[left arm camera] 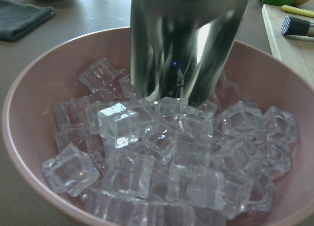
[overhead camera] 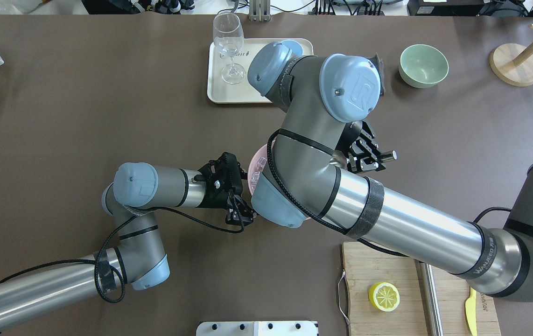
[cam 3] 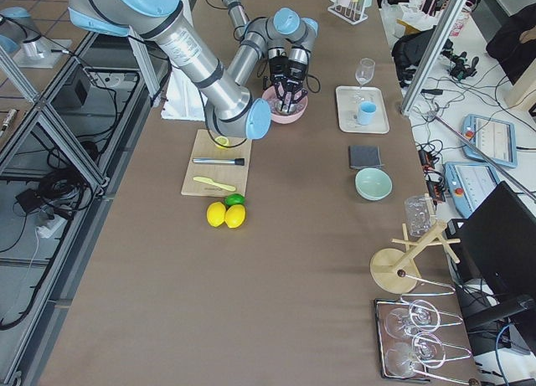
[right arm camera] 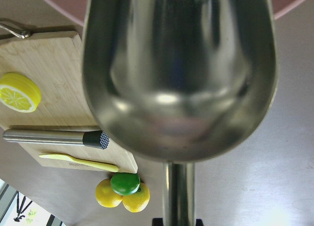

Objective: Put ice in cup with scoop
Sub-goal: 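Push the scoop into the ice cubes and scoop them with the right gripper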

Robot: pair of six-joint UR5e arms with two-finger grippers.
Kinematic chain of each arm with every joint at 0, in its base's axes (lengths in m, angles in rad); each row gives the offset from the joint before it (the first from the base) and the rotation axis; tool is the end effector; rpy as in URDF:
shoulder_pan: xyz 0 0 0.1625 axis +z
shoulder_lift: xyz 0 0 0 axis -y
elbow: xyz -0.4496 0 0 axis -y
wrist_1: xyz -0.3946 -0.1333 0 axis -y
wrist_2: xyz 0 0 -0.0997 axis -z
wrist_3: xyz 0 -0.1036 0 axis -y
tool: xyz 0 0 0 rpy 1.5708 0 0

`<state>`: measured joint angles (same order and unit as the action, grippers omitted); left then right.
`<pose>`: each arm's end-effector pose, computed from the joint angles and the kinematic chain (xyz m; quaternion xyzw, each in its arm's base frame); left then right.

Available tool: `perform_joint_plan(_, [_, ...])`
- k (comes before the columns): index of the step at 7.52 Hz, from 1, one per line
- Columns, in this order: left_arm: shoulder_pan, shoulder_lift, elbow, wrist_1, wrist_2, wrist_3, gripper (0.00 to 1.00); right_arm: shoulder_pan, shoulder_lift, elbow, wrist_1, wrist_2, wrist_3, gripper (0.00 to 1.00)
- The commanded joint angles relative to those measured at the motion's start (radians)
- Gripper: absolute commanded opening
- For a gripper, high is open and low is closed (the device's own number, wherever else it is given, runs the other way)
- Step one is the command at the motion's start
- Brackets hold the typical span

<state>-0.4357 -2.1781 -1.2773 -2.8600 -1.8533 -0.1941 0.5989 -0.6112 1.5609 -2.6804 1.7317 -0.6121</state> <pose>0.6160 -0.4020 0.3070 0.4995 0.5157 0.4024 0.5680 -0.4958 -0.4797 0.2164 -0.0927 -0.0646 -0.7027 0.7025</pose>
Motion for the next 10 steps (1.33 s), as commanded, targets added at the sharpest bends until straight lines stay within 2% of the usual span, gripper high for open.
perform_joint_plan(1, [0.0, 0.0, -0.002, -0.001, 0.011, 0.001, 0.98, -0.01, -0.004, -0.009, 0.036, 0.005, 0.041, 0.0])
perform_joint_plan(10, [0.0, 0.001, -0.002, 0.001, 0.011, 0.001, 0.98, -0.025, -0.039, 0.004, 0.148, 0.022, 0.153, 0.0])
